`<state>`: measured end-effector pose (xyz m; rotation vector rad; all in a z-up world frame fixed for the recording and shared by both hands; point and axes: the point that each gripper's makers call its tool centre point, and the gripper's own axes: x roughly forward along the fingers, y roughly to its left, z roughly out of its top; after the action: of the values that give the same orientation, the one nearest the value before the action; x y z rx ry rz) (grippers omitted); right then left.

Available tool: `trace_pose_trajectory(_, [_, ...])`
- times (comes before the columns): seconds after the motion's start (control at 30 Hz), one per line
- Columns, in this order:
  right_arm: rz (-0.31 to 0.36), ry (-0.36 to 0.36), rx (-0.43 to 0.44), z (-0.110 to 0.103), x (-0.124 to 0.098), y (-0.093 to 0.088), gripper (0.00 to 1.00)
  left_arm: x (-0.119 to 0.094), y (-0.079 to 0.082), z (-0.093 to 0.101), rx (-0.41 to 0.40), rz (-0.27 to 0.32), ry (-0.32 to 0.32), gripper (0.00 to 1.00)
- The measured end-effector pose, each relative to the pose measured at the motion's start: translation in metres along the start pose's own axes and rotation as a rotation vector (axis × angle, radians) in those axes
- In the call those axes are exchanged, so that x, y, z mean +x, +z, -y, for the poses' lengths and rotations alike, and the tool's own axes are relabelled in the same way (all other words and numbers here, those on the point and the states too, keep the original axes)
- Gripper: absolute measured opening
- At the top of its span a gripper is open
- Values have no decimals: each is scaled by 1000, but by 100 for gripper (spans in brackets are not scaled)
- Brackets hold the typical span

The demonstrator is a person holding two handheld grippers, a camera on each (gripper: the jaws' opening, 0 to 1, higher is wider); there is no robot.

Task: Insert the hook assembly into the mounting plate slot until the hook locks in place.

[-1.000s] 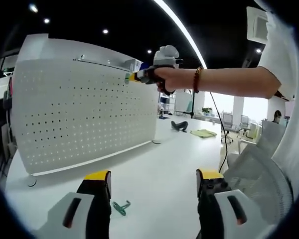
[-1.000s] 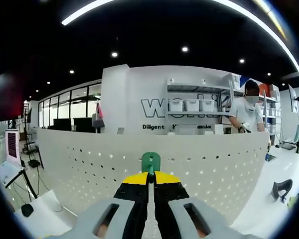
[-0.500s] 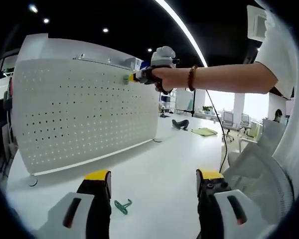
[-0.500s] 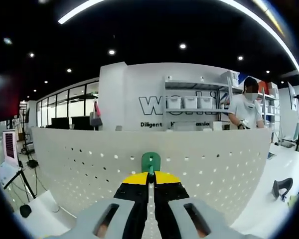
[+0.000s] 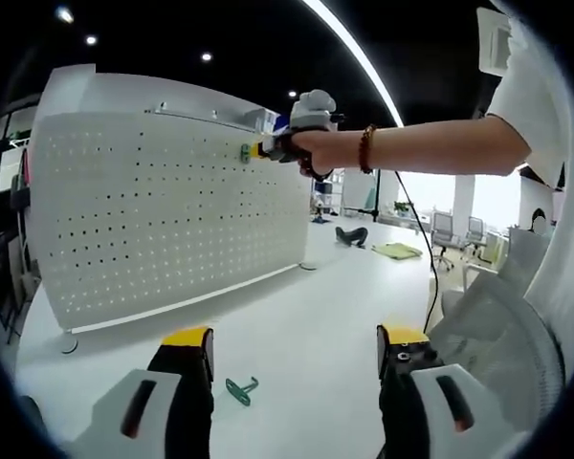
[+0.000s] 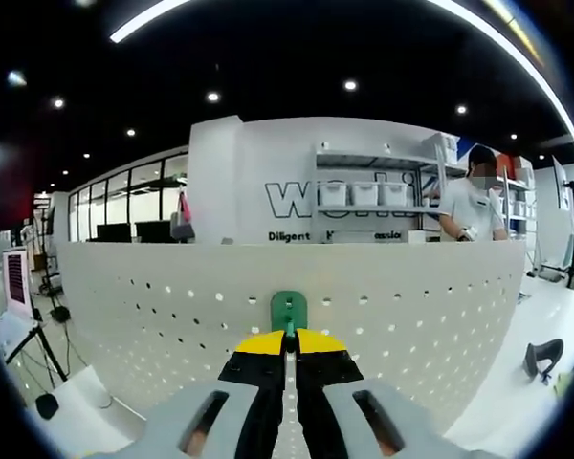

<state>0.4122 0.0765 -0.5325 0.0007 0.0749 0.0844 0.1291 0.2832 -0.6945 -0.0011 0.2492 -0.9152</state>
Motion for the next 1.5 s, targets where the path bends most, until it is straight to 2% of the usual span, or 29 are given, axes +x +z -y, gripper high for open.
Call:
trace_pose_trajectory(0.2, [1,-27,-16,-1,0,-1,1,1,0,1,1,-2,-1,71])
trace_pose_trajectory(0.3, [-2,-49,23,-1,2,-3,1,1,-1,1,0,-3,-1,71])
trace_pose_trajectory(0.57, [-8,-72,3,-1,3,-4,1,-1,-2,-2,-2,-5,7,71])
trace_pose_trajectory(0.9, [-28,-9,-41,-3,3,-4,3,6,-4,1,-6,-15,-6,71])
trace_pose_trajectory(1.07, [-17,0,-45,-1,2,-1,6,9,-7,2,-8,-31,-14,71])
trace_pose_trajectory(1.5, [-31,43,-15,-1,-8,-11,13,17,-17,2,-11,-87,-5,69])
